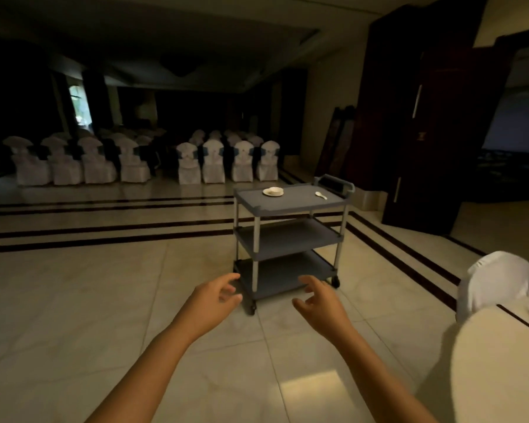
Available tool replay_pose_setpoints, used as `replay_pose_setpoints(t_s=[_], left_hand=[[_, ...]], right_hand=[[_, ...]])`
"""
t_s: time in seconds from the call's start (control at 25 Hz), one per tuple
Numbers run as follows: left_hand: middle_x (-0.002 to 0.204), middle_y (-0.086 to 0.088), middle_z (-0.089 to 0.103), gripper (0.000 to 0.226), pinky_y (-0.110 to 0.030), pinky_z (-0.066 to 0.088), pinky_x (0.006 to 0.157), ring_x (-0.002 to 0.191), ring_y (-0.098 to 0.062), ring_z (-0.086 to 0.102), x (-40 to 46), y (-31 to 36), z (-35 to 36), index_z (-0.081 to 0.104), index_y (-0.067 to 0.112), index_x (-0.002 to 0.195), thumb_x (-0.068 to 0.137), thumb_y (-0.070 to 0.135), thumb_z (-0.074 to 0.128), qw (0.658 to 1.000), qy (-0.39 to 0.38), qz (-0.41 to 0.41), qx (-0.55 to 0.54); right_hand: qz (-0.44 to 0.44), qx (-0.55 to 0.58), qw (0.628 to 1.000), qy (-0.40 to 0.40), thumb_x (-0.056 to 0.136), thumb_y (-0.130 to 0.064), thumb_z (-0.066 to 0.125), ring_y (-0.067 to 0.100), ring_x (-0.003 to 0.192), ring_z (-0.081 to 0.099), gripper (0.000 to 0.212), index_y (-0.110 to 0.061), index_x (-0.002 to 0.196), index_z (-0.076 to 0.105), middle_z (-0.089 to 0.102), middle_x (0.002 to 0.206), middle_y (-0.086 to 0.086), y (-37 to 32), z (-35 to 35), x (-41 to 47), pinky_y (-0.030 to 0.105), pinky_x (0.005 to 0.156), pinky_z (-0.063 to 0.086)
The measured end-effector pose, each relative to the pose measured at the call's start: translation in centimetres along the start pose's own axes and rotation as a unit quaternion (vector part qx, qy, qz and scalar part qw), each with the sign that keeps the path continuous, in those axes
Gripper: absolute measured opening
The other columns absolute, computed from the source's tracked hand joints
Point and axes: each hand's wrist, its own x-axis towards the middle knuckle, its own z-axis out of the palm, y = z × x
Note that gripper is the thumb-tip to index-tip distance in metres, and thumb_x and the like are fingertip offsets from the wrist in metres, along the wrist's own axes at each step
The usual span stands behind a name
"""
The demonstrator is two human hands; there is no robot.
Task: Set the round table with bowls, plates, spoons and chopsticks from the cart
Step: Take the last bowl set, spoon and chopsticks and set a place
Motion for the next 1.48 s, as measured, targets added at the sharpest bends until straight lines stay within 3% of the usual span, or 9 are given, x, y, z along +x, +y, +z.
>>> replay_pose_setpoints(t_s=[0.08, 0.24, 0.48, 0.68, 0.84, 1.08, 1.24, 1.36, 1.48], left_hand=[[0.113, 0.005, 0.061, 0.048, -0.019, 0.047, 0.082, 0.097, -0.005, 0.059, 6.6, -0.9, -0.6, 0.045, 0.030, 0.134, 0.088, 0.030, 0.058, 1.000, -0.013, 0.010, 0.002], [0.100, 0.018, 0.055, 0.048, -0.004, 0.039, 0.062, 0.083, 0.011, 0.052, 17.7, -3.2, 0.6, 0.043, 0.034, 0.134, 0.089, 0.032, 0.057, 0.999, -0.047, 0.021, -0.002], [0.096, 0.024, 0.055, 0.047, 0.000, 0.040, 0.053, 0.082, 0.014, 0.052, 34.6, -8.0, 5.2, 0.044, 0.036, 0.133, 0.088, 0.035, 0.057, 0.998, -0.054, 0.017, -0.004], [0.114, 0.011, 0.060, 0.046, -0.004, 0.036, 0.067, 0.084, 0.010, 0.051, 51.4, -7.1, 7.9, 0.044, 0.035, 0.132, 0.088, 0.034, 0.057, 0.999, -0.037, 0.027, 0.009], [0.105, 0.014, 0.059, 0.044, -0.008, 0.039, 0.071, 0.091, 0.005, 0.055, 62.7, -7.7, 9.8, 0.048, 0.034, 0.130, 0.087, 0.033, 0.058, 0.999, -0.031, 0.015, 0.004], [0.104, 0.005, 0.062, 0.041, -0.002, 0.041, 0.063, 0.085, 0.001, 0.058, 78.7, -11.1, 15.4, 0.053, 0.024, 0.129, 0.088, 0.023, 0.059, 0.999, -0.044, -0.009, -0.028], [0.101, 0.004, 0.060, 0.042, -0.012, 0.043, 0.073, 0.087, -0.008, 0.058, 91.4, -12.7, 16.5, 0.051, 0.020, 0.130, 0.089, 0.022, 0.059, 0.998, -0.046, -0.021, -0.031], [0.101, 0.002, 0.059, 0.041, -0.020, 0.043, 0.082, 0.091, -0.011, 0.057, 100.9, -12.5, 16.9, 0.051, 0.019, 0.130, 0.089, 0.021, 0.058, 0.998, -0.029, -0.029, -0.042], [0.100, 0.002, 0.059, 0.040, -0.019, 0.040, 0.079, 0.087, -0.010, 0.056, 107.7, -13.4, 19.0, 0.052, 0.018, 0.129, 0.089, 0.019, 0.058, 0.997, -0.032, -0.052, -0.050]], right_hand=[[0.023, 0.010, 1.000, 0.009, 0.085, -0.024, 0.065, 0.013, 0.096, 0.060, 0.054, -0.022, 0.134, 0.043, 0.052, 0.128, 0.005, -0.2, 0.5, 5.2, 0.025, 0.086, 0.052], [0.063, 0.017, 0.998, 0.000, 0.086, -0.023, 0.064, 0.013, 0.100, 0.059, 0.055, -0.024, 0.136, 0.041, 0.050, 0.130, 0.005, 1.2, 2.1, 14.6, 0.025, 0.087, 0.051], [0.065, 0.026, 0.998, 0.006, 0.087, -0.021, 0.062, 0.019, 0.113, 0.056, 0.053, -0.020, 0.137, 0.042, 0.050, 0.132, 0.008, 6.4, 4.3, 31.3, 0.035, 0.098, 0.049], [0.046, 0.048, 0.998, 0.014, 0.087, -0.022, 0.062, 0.018, 0.112, 0.056, 0.051, -0.018, 0.135, 0.044, 0.051, 0.132, 0.008, 9.8, 3.2, 47.8, 0.032, 0.097, 0.049], [0.049, 0.043, 0.998, 0.001, 0.087, -0.023, 0.062, 0.012, 0.098, 0.058, 0.050, -0.019, 0.134, 0.045, 0.053, 0.127, 0.006, 12.9, 3.2, 59.4, 0.028, 0.091, 0.050], [0.078, 0.023, 0.996, -0.021, 0.087, -0.027, 0.062, 0.018, 0.110, 0.058, 0.050, -0.021, 0.134, 0.045, 0.054, 0.126, 0.006, 20.0, 5.9, 75.4, 0.031, 0.093, 0.048], [0.083, 0.021, 0.996, -0.023, 0.086, -0.024, 0.062, 0.020, 0.111, 0.057, 0.048, -0.018, 0.131, 0.048, 0.055, 0.126, 0.009, 22.1, 6.3, 88.3, 0.028, 0.090, 0.046], [0.096, 0.041, 0.994, -0.026, 0.087, -0.023, 0.061, 0.019, 0.100, 0.060, 0.047, -0.018, 0.132, 0.047, 0.056, 0.124, 0.009, 23.3, 5.8, 97.2, 0.031, 0.086, 0.052], [0.118, 0.042, 0.991, -0.042, 0.088, -0.023, 0.060, 0.015, 0.092, 0.058, 0.047, -0.019, 0.133, 0.045, 0.056, 0.123, 0.008, 26.1, 6.0, 104.2, 0.030, 0.080, 0.053]])
